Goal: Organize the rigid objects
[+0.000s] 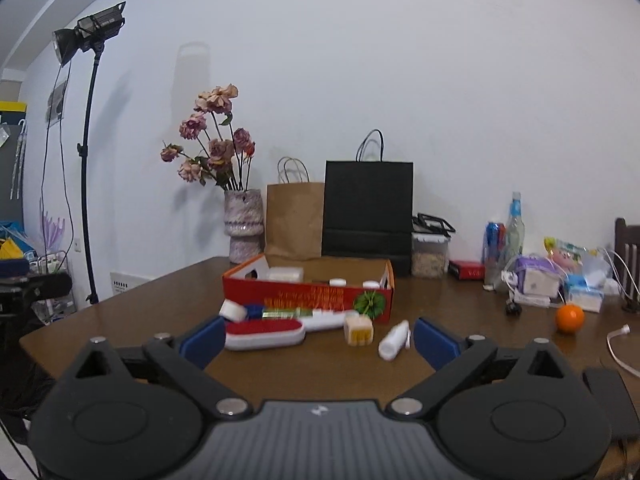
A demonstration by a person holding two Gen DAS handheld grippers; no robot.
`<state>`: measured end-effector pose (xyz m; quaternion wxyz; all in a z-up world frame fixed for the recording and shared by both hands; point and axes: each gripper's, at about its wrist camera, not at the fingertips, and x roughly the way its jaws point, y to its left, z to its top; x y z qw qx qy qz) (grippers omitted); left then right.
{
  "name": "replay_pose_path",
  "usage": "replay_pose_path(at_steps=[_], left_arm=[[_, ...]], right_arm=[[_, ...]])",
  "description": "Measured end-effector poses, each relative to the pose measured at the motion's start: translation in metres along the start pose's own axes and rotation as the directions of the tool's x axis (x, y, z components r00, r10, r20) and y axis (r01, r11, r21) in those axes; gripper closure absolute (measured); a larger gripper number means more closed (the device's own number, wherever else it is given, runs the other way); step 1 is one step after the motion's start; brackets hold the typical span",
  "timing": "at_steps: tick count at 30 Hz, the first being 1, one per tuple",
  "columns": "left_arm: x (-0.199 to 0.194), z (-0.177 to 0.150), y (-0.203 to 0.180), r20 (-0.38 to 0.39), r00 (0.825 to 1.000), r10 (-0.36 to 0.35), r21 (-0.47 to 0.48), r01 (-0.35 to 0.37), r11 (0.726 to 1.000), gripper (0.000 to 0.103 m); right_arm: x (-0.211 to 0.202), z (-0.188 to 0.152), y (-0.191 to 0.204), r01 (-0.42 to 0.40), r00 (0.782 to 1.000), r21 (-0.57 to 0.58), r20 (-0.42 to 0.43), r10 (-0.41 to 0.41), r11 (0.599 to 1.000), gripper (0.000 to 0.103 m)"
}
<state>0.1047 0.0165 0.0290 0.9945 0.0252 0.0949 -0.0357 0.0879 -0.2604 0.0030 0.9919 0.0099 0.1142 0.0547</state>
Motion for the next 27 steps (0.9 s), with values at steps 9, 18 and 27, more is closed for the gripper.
replay_pose_path(at_steps=[9, 18, 27], left_arm=[[0.01, -0.008, 0.012, -0.11, 0.994, 0.016, -0.055, -0.022, 0.998, 0.0], [0.029, -0.02, 0.005, -0.168, 0.985, 0.027, -0.022, -0.032, 0.999, 0.0], [0.089, -0.023, 0.004, -0.276, 0.961, -0.031, -0.065, 0.013, 0.998, 0.0]], right_arm=[[-0.013, -0.023, 0.0, 0.026, 0.997, 0.014, -0.072, -0.025, 1.0, 0.002], [0.013, -0.036, -0.012, 0.046, 0.99, 0.049, -0.135, -0.039, 0.998, 0.002], [0.061, -0.047, -0.032, 0.057, 0.974, 0.097, -0.225, -0.034, 0.994, 0.002]])
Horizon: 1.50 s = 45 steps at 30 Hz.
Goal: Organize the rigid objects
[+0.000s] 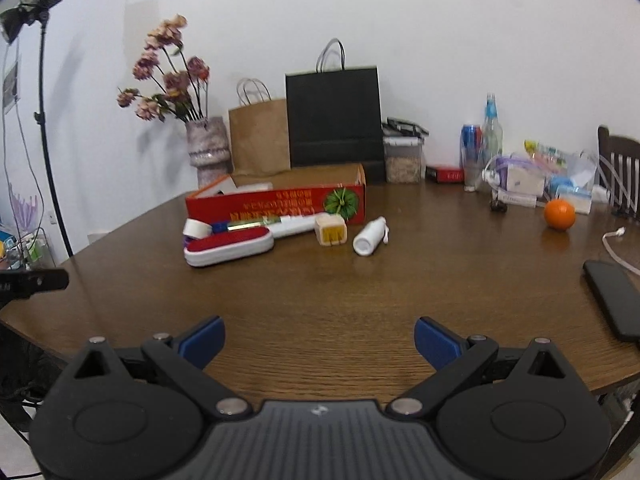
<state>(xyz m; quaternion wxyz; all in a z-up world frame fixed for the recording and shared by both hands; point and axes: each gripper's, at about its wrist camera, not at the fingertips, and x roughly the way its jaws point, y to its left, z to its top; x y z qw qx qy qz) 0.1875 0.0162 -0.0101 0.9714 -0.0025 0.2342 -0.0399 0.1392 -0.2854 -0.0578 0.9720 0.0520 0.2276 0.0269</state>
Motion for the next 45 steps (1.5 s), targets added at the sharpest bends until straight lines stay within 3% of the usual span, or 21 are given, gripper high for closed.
replay_pose_path(at_steps=[7, 10, 13, 16, 21, 24, 25, 27, 28, 30, 36, 42, 45], left_arm=[[0.064, 0.035, -0.01, 0.015, 0.998, -0.054, 0.041, 0.054, 0.998, 0.0], [0.109, 0.054, -0.014, -0.016, 0.997, -0.071, 0.095, 0.072, 0.993, 0.0], [0.157, 0.071, -0.013, -0.052, 0.996, -0.068, 0.101, 0.073, 0.992, 0.0], [0.203, 0.08, -0.018, -0.064, 0.995, -0.072, 0.149, 0.081, 0.986, 0.001], [0.256, 0.082, -0.024, -0.12, 0.991, -0.066, 0.176, 0.086, 0.981, 0.022], [0.27, 0.08, -0.018, -0.153, 0.984, -0.087, 0.148, 0.11, 0.983, 0.027], [0.272, 0.079, -0.015, -0.167, 0.982, -0.085, 0.125, 0.106, 0.986, 0.031], [0.278, 0.076, -0.009, -0.185, 0.979, -0.085, 0.085, 0.102, 0.991, 0.05], [0.278, 0.075, -0.007, -0.182, 0.979, -0.088, 0.071, 0.102, 0.992, 0.05], [0.276, 0.075, -0.005, -0.18, 0.979, -0.094, 0.063, 0.107, 0.992, 0.05], [0.267, 0.081, -0.003, -0.163, 0.982, -0.099, 0.059, 0.11, 0.992, 0.05], [0.214, 0.096, 0.001, -0.037, 0.992, -0.118, 0.034, 0.119, 0.992, 0.05], [0.176, 0.097, 0.001, 0.035, 0.989, -0.142, 0.024, 0.142, 0.99, 0.05]], right_arm=[[0.053, 0.028, -0.013, 0.012, 1.0, -0.008, -0.021, -0.012, 1.0, 0.002], [0.085, 0.049, -0.02, -0.003, 0.999, -0.012, -0.041, 0.003, 1.0, 0.009], [0.123, 0.071, -0.03, -0.001, 0.999, 0.019, -0.04, 0.001, 1.0, 0.01], [0.166, 0.091, -0.043, 0.004, 0.998, 0.085, -0.066, 0.001, 0.996, 0.023], [0.228, 0.11, -0.062, 0.062, 0.991, 0.126, -0.122, -0.047, 0.99, 0.047], [0.25, 0.111, -0.065, 0.104, 0.985, 0.103, -0.147, -0.088, 0.989, 0.049], [0.256, 0.109, -0.065, 0.111, 0.983, 0.096, -0.159, -0.095, 0.989, 0.051], [0.262, 0.107, -0.066, 0.106, 0.98, 0.089, -0.176, -0.089, 0.99, 0.056], [0.263, 0.105, -0.065, 0.102, 0.979, 0.085, -0.184, -0.085, 0.991, 0.057], [0.266, 0.104, -0.062, 0.098, 0.977, 0.064, -0.197, -0.083, 0.993, 0.069], [0.264, 0.105, -0.057, 0.095, 0.979, 0.052, -0.187, -0.083, 0.994, 0.071], [0.22, 0.105, -0.048, 0.093, 0.99, 0.045, -0.111, -0.087, 0.995, 0.077], [0.182, 0.1, -0.033, 0.104, 0.993, -0.021, -0.054, -0.105, 0.994, 0.077]])
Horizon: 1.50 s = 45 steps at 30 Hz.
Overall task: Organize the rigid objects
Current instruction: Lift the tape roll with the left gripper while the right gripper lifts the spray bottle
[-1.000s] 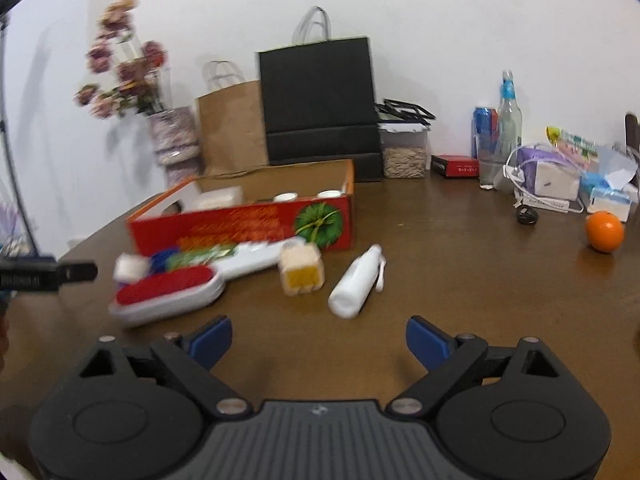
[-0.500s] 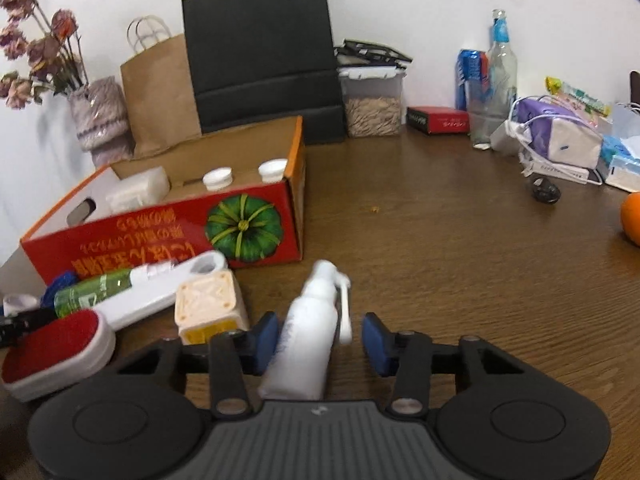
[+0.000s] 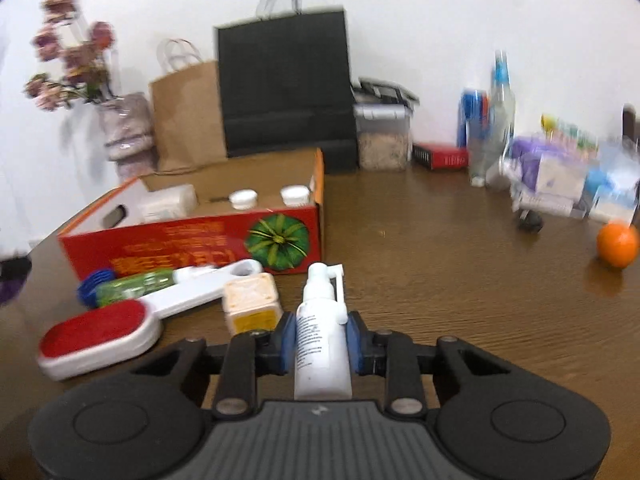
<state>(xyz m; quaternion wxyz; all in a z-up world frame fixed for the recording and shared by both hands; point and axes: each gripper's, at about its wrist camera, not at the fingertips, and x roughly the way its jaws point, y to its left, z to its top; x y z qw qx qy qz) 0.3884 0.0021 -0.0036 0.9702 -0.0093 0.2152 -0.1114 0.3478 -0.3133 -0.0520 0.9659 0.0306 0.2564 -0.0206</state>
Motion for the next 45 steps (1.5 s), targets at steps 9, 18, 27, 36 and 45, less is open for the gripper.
replay_pose_path(at_steps=[9, 18, 27, 36, 45], left_arm=[[-0.113, -0.028, -0.024, 0.157, 0.987, -0.04, -0.029, 0.045, 0.999, 0.05], [-0.194, -0.063, -0.029, 0.212, 0.975, -0.059, -0.111, 0.083, 0.99, 0.05], [-0.123, -0.1, -0.052, 0.022, 0.997, -0.071, -0.092, 0.073, 0.993, 0.05], [-0.069, -0.115, -0.073, -0.099, 0.993, -0.062, -0.006, 0.062, 0.998, 0.05], [-0.061, -0.114, -0.072, -0.115, 0.991, -0.069, 0.019, 0.072, 0.997, 0.042]], right_arm=[[-0.115, -0.041, 0.029, -0.087, 0.988, -0.013, 0.13, 0.088, 0.996, 0.077], [-0.196, -0.075, 0.045, -0.158, 0.961, -0.02, 0.228, 0.159, 0.987, 0.077], [-0.153, -0.11, 0.046, -0.165, 0.985, 0.005, 0.06, 0.164, 0.986, 0.077], [-0.107, -0.111, 0.049, -0.164, 0.986, 0.012, -0.013, 0.164, 0.986, 0.076], [-0.086, -0.098, 0.048, -0.157, 0.987, 0.004, -0.032, 0.157, 0.988, 0.076]])
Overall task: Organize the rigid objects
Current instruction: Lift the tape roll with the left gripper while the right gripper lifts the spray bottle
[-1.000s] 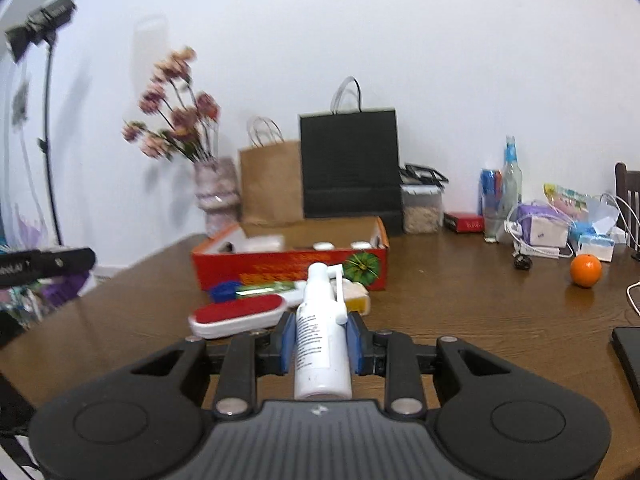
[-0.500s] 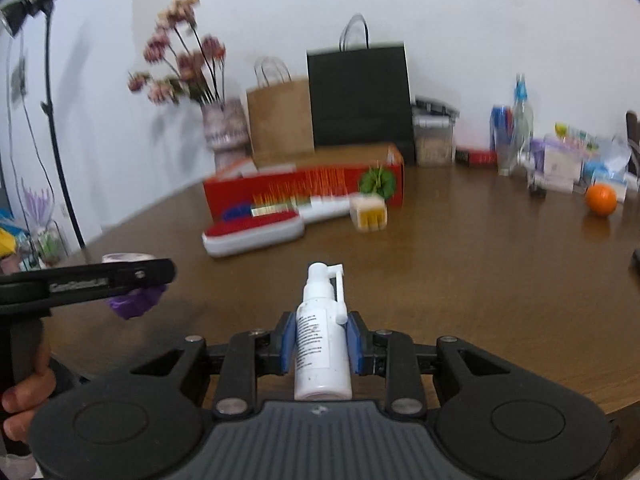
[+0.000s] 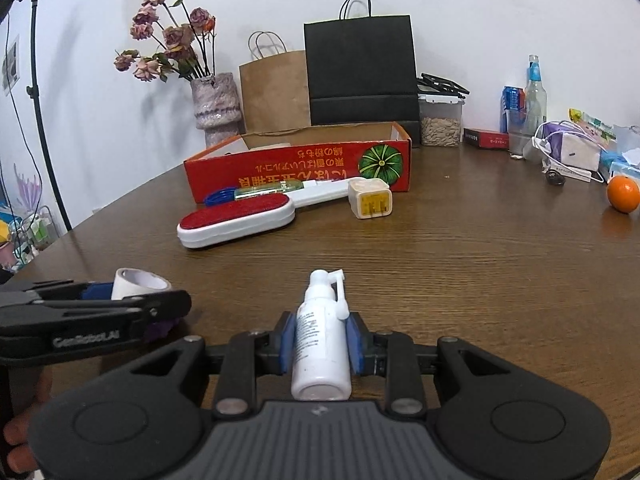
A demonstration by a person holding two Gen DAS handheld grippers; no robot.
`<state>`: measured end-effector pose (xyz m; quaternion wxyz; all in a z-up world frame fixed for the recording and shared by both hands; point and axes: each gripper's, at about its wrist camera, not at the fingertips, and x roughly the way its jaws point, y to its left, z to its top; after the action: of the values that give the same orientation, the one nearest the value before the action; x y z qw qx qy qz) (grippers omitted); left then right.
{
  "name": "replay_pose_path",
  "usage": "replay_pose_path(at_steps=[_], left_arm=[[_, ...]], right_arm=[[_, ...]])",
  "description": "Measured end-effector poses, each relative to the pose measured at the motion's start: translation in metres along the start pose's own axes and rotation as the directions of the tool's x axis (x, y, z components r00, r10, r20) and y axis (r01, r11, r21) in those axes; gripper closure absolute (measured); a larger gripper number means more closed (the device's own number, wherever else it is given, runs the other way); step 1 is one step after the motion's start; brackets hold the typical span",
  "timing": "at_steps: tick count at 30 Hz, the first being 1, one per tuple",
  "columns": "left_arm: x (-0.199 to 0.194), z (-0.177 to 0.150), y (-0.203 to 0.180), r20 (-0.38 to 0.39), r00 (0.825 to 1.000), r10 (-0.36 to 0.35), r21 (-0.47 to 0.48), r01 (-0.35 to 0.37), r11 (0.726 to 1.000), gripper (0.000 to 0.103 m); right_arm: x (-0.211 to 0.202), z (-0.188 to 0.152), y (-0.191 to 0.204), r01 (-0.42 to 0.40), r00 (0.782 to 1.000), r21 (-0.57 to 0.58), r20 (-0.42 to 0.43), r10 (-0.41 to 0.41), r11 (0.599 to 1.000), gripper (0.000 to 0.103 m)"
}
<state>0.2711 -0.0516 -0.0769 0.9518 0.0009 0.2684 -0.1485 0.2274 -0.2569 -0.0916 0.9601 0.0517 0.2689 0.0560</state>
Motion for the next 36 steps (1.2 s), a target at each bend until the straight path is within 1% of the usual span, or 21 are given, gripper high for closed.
replay_pose_path(at_steps=[1, 3, 5, 7, 8, 9, 10, 11, 15, 17, 20, 23, 25, 27, 28, 31, 33, 36], left_arm=[[-0.001, 0.001, 0.0, 0.001, 1.0, -0.005, 0.007, 0.005, 1.0, 0.04], [-0.001, 0.004, 0.0, -0.006, 1.0, -0.006, 0.01, 0.006, 1.0, 0.031], [-0.002, 0.007, 0.0, -0.005, 1.0, -0.008, 0.009, 0.008, 1.0, 0.031], [-0.003, 0.008, -0.002, -0.002, 1.0, -0.028, 0.029, 0.028, 0.999, 0.031], [-0.003, 0.008, -0.004, -0.004, 1.0, -0.028, 0.044, 0.028, 0.999, 0.033], [-0.002, 0.008, -0.005, -0.008, 1.0, -0.022, 0.061, 0.023, 0.998, 0.044], [0.0, 0.008, -0.007, -0.015, 1.0, -0.015, 0.075, 0.016, 0.997, 0.052], [0.001, 0.007, -0.008, -0.017, 1.0, -0.013, 0.085, 0.014, 0.996, 0.057], [0.001, 0.007, -0.01, -0.006, 0.999, -0.032, 0.095, 0.032, 0.995, 0.058], [-0.001, 0.01, -0.008, 0.007, 0.999, -0.035, 0.079, 0.034, 0.996, 0.058], [-0.007, 0.017, 0.0, 0.037, 0.999, -0.034, 0.026, 0.033, 0.999, 0.058], [-0.016, 0.027, 0.017, 0.072, 0.996, -0.049, -0.08, 0.054, 0.995, 0.058], [-0.02, 0.033, 0.033, 0.076, 0.994, -0.082, -0.165, 0.093, 0.982, 0.058], [-0.027, 0.037, 0.046, 0.087, 0.993, -0.076, -0.23, 0.095, 0.968, 0.058], [-0.031, 0.039, 0.051, 0.097, 0.992, -0.078, -0.24, 0.099, 0.966, 0.058], [-0.053, 0.04, 0.057, 0.14, 0.989, -0.053, -0.25, 0.087, 0.964, 0.058], [-0.071, 0.038, 0.057, 0.175, 0.983, -0.05, -0.248, 0.093, 0.964, 0.058], [-0.101, 0.032, 0.053, 0.23, 0.973, -0.021, -0.231, 0.076, 0.97, 0.058]], right_arm=[[0.001, 0.0, 0.0, 0.0, 1.0, 0.001, 0.0, 0.0, 1.0, 0.076], [0.001, 0.001, -0.001, 0.002, 1.0, 0.003, -0.001, -0.002, 1.0, 0.075], [0.003, 0.001, -0.001, 0.003, 1.0, -0.001, -0.007, -0.003, 1.0, 0.075], [0.003, 0.0, 0.0, 0.006, 1.0, -0.014, -0.013, -0.007, 1.0, 0.075], [0.004, -0.001, 0.001, 0.008, 1.0, -0.017, -0.016, -0.008, 1.0, 0.075], [0.004, -0.002, 0.001, 0.007, 1.0, -0.016, -0.02, -0.008, 1.0, 0.075], [0.005, -0.003, 0.001, 0.006, 1.0, -0.013, -0.023, -0.006, 1.0, 0.075], [0.004, -0.003, 0.001, 0.004, 1.0, -0.01, -0.019, -0.005, 1.0, 0.076], [0.003, -0.004, 0.0, -0.003, 1.0, 0.001, -0.017, 0.003, 1.0, 0.076], [0.002, -0.004, 0.0, -0.003, 1.0, 0.003, -0.01, 0.003, 1.0, 0.076], [-0.006, -0.002, 0.001, -0.006, 1.0, 0.005, 0.019, 0.006, 1.0, 0.076], [-0.015, 0.001, 0.002, -0.006, 0.999, 0.0, 0.052, 0.006, 1.0, 0.076], [-0.021, 0.002, 0.003, -0.005, 0.998, -0.001, 0.064, 0.005, 1.0, 0.076], [-0.028, 0.003, 0.005, -0.005, 0.997, -0.005, 0.078, 0.005, 1.0, 0.076], [-0.032, 0.003, 0.006, -0.004, 0.996, -0.007, 0.085, 0.005, 1.0, 0.076], [-0.047, 0.003, 0.011, -0.003, 0.993, -0.014, 0.117, 0.004, 1.0, 0.076], [-0.059, 0.002, 0.015, -0.004, 0.99, -0.015, 0.141, 0.006, 1.0, 0.076], [-0.08, -0.001, 0.022, -0.003, 0.984, -0.029, 0.177, 0.008, 1.0, 0.076]])
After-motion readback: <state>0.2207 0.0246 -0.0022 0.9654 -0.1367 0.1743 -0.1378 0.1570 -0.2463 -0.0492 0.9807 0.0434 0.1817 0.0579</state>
